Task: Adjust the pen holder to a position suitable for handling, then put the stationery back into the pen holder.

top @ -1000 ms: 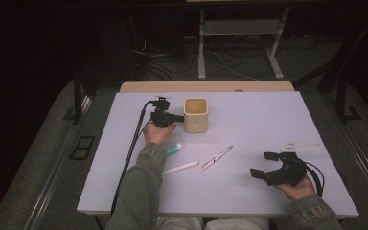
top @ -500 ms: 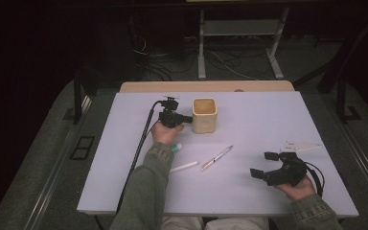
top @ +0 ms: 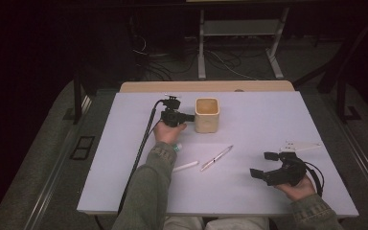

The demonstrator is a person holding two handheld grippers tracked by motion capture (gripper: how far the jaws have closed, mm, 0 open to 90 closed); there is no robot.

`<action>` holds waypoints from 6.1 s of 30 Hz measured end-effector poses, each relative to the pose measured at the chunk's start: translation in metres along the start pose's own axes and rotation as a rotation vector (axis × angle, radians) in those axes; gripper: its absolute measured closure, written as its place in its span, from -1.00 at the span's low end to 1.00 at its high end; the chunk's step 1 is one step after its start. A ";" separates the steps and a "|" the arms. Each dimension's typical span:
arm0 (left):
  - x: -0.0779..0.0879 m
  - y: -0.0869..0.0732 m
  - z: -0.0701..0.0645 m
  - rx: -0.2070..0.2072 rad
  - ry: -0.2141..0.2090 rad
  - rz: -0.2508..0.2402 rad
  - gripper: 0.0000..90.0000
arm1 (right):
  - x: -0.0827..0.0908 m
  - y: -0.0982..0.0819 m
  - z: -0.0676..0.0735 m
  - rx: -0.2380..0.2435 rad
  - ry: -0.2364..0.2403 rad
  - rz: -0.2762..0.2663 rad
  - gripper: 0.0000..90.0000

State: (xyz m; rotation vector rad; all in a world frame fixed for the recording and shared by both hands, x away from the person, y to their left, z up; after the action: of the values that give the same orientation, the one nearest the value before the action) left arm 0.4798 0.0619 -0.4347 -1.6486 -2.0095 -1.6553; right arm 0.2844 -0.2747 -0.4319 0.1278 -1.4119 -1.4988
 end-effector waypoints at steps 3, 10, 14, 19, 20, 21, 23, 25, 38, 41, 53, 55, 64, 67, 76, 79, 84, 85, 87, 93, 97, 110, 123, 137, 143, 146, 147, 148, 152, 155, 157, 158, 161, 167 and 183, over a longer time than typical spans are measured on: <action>0.007 0.002 -0.001 -0.010 0.001 -0.015 0.81 | 0.000 0.000 0.000 0.001 0.001 -0.001 -0.99; 0.029 0.007 -0.004 -0.041 0.007 -0.045 0.59 | 0.000 0.000 0.001 0.000 0.001 0.000 -0.99; 0.041 0.009 -0.005 -0.062 -0.007 -0.055 0.50 | 0.001 0.000 0.000 -0.004 0.004 -0.004 -0.99; 0.054 0.012 -0.008 -0.086 -0.015 -0.064 0.30 | 0.001 0.000 0.000 -0.004 0.003 -0.004 -0.99; 0.056 0.012 -0.009 -0.087 -0.013 -0.067 0.25 | 0.001 0.000 0.000 -0.004 0.003 -0.004 -0.99; 0.058 0.012 -0.010 -0.087 -0.006 -0.065 0.19 | 0.001 0.000 0.001 -0.003 0.004 -0.005 -0.99; 0.063 0.012 -0.012 -0.090 -0.006 -0.055 0.01 | 0.001 0.000 0.001 -0.006 0.008 -0.015 -0.99; 0.067 0.012 -0.014 -0.092 -0.004 -0.049 -0.05 | 0.001 0.000 0.001 -0.007 0.009 -0.019 -0.99; 0.090 0.008 -0.019 -0.161 -0.049 0.006 -0.71 | 0.001 0.000 0.001 -0.006 0.008 -0.017 -0.99; 0.092 0.006 -0.021 -0.178 -0.044 0.013 -0.89 | 0.001 0.000 0.001 -0.005 0.006 -0.013 -0.99; 0.111 -0.007 -0.027 -0.250 -0.031 0.049 -1.00 | 0.001 0.000 0.001 -0.005 0.008 -0.019 -0.99; 0.114 -0.010 -0.027 -0.255 -0.032 0.050 -1.00 | 0.001 0.000 0.001 -0.004 0.007 -0.019 -0.99; 0.123 -0.025 -0.026 -0.286 -0.038 0.066 -1.00 | 0.001 0.000 0.001 -0.005 0.004 -0.011 -0.99; 0.126 -0.029 -0.027 -0.295 -0.035 0.075 -1.00 | 0.001 0.000 0.001 -0.005 0.003 -0.011 -0.99; 0.134 -0.044 -0.025 -0.322 -0.035 0.104 -1.00 | 0.001 0.000 0.001 -0.009 0.005 -0.015 -0.99; 0.135 -0.049 -0.024 -0.329 -0.032 0.114 -1.00 | 0.001 0.000 0.001 -0.008 0.003 -0.012 -0.99; 0.138 -0.055 -0.022 -0.335 -0.031 0.132 -1.00 | 0.001 -0.001 0.001 -0.007 0.003 -0.010 -0.99; 0.139 -0.056 -0.021 -0.336 -0.030 0.137 -1.00 | 0.001 -0.001 0.001 -0.007 0.003 -0.010 -0.99; 0.140 -0.058 -0.020 -0.339 -0.029 0.149 -1.00 | 0.001 -0.001 0.001 -0.008 0.002 -0.013 -0.99; 0.139 -0.064 -0.016 -0.352 -0.029 0.188 -1.00 | 0.000 -0.001 0.000 -0.004 0.001 -0.009 -0.99; 0.137 -0.067 -0.013 -0.349 -0.025 0.204 -1.00 | 0.000 -0.001 0.000 -0.003 0.001 -0.009 -0.99; 0.127 -0.072 -0.001 -0.356 -0.027 0.278 -1.00 | 0.000 -0.001 0.000 -0.003 0.001 -0.005 -0.99; 0.117 -0.075 0.006 -0.373 -0.053 0.333 -0.99 | 0.000 -0.001 0.000 0.001 0.001 -0.005 -0.99; 0.103 -0.080 0.012 -0.395 -0.040 0.425 -0.51 | 0.000 -0.001 0.001 0.002 0.003 -0.003 -0.99; 0.098 -0.080 0.014 -0.407 -0.041 0.446 -0.27 | 0.000 -0.001 0.001 -0.003 0.004 0.001 -0.99; 0.096 -0.081 0.015 -0.421 -0.039 0.462 -0.15 | 0.000 -0.001 0.001 -0.005 0.004 0.002 -0.99; 0.095 -0.082 0.014 -0.422 -0.038 0.464 -0.12 | 0.000 -0.001 0.001 -0.003 0.004 0.002 -0.99; 0.094 -0.082 0.014 -0.423 -0.038 0.466 -0.08 | 0.000 -0.001 0.001 -0.002 0.004 0.004 -0.99; 0.090 -0.083 0.014 -0.442 -0.031 0.484 0.05 | 0.000 -0.001 0.001 -0.004 0.004 0.002 -0.99; 0.090 -0.083 0.014 -0.447 -0.019 0.481 0.16 | 0.000 -0.001 0.001 -0.002 0.004 0.000 -0.99; 0.090 -0.083 0.013 -0.463 -0.006 0.483 0.25 | 0.000 -0.001 0.001 0.000 0.003 -0.001 -0.99; 0.089 -0.083 0.013 -0.471 0.000 0.479 0.27 | 0.000 -0.001 0.001 -0.003 0.004 0.000 -0.99; 0.089 -0.084 0.012 -0.495 0.015 0.481 0.38 | 0.000 -0.001 0.001 0.003 0.002 -0.003 -0.99; 0.089 -0.084 0.009 -0.522 0.029 0.490 0.42 | 0.000 -0.001 0.001 -0.003 0.003 0.000 -0.99; 0.093 -0.079 0.008 -0.544 0.024 0.484 0.43 | 0.000 -0.001 0.001 -0.005 0.005 0.006 -0.99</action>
State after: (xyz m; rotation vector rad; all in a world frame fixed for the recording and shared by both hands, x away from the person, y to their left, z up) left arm 0.3866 0.1407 -0.4340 -2.0327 -1.0521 -2.0909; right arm 0.2830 -0.2742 -0.4325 0.1248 -1.4035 -1.4958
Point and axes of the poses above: each handheld gripper's, and its own axes: x roughly backward along the jaws, y roughly out of its top, z roughly to its left, the point moved 2 cm from there along -x, roughly forward along the jaws, and after that the axes turned 1 degree about -z, right-handed, at the moved point
